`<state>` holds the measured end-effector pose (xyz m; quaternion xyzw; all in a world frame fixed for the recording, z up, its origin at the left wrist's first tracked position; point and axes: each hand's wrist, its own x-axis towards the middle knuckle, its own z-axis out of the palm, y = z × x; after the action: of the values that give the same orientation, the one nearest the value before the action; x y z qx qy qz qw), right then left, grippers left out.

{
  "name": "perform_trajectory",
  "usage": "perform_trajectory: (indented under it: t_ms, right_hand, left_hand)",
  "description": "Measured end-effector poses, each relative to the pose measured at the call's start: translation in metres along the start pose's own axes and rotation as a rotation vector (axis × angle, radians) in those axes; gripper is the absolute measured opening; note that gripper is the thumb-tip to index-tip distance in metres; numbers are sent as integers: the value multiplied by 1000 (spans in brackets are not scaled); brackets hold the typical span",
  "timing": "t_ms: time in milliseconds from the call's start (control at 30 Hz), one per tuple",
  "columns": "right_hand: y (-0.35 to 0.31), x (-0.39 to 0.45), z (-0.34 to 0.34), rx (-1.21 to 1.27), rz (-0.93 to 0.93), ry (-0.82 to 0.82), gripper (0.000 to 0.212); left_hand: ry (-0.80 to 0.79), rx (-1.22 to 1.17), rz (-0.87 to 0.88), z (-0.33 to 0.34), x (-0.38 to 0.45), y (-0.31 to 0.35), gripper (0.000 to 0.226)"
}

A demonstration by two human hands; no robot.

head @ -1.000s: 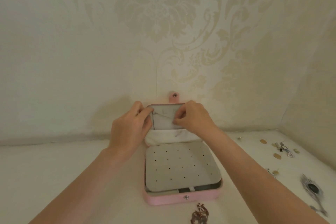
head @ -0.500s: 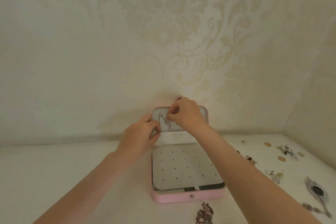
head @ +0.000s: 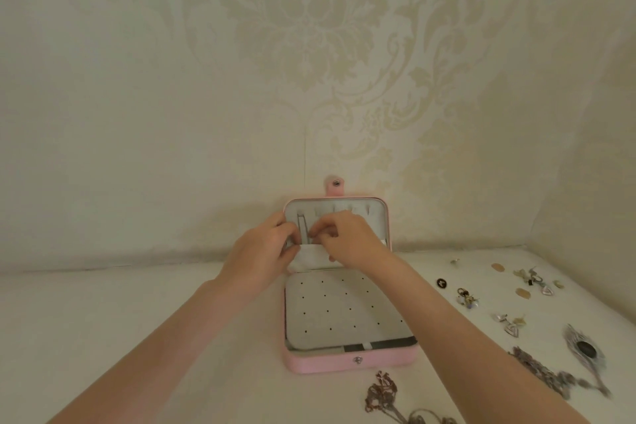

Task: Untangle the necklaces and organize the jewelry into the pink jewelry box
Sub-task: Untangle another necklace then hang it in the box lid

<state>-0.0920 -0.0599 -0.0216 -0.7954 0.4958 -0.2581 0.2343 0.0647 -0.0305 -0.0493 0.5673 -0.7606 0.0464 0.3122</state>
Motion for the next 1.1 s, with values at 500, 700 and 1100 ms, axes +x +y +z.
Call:
perform_trajectory:
  t_ms: [500, 700, 1100]
  right_hand:
    - [25, -102, -93, -291, 157, -306, 11]
    - [30, -148, -74, -303, 155, -534, 6]
    - [27, -167, -58, -405, 160, -489, 14]
  left_hand:
    - [-48, -131, 351, 9, -19, 97, 14]
    - [-279, -254, 396, 17, -66, 121, 12]
    - [-420, -145, 280, 9, -98, 109, 11]
